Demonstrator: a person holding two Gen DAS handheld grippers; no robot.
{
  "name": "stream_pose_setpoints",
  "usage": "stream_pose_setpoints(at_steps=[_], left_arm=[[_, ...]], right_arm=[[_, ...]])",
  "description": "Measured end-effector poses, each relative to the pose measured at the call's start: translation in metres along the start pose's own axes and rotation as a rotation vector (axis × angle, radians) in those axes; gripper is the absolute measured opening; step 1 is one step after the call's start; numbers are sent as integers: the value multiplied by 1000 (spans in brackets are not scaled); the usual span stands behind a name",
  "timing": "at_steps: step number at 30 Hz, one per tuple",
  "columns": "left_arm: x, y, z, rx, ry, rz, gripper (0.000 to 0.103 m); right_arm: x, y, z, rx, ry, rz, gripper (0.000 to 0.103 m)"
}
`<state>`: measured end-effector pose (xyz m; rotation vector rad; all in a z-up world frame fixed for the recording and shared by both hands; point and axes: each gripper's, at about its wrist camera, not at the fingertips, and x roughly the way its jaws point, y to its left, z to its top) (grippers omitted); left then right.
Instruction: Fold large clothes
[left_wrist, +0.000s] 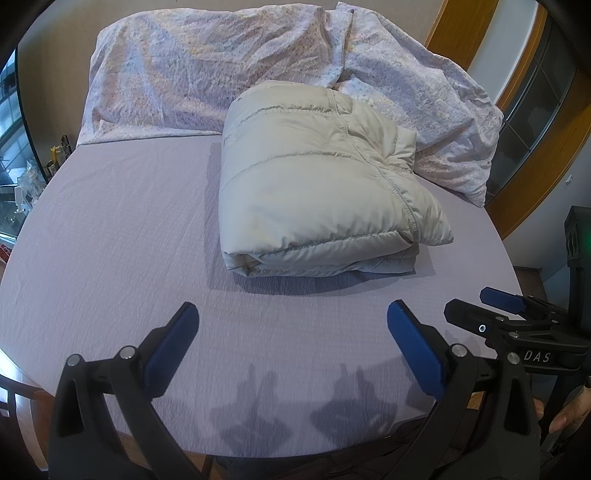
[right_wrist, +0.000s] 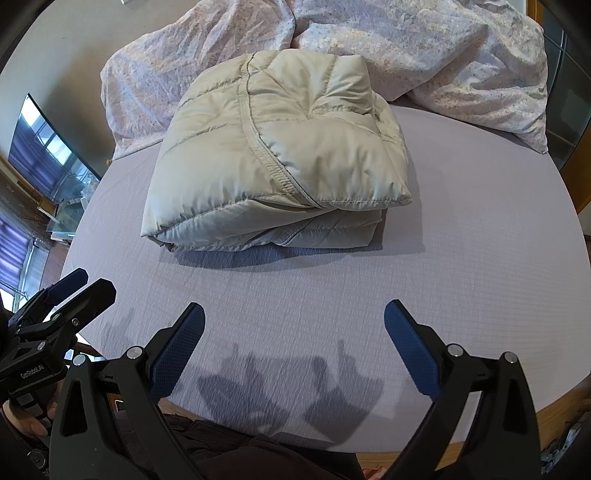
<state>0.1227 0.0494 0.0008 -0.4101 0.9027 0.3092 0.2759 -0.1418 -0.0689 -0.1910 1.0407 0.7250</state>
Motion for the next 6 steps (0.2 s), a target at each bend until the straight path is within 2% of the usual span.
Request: stream_pose_setpoints(at_steps=[6], left_arm=[[1,2,-1,-1,0,0,101]], right_arm=[[0,1,0,-1,0,0,99]])
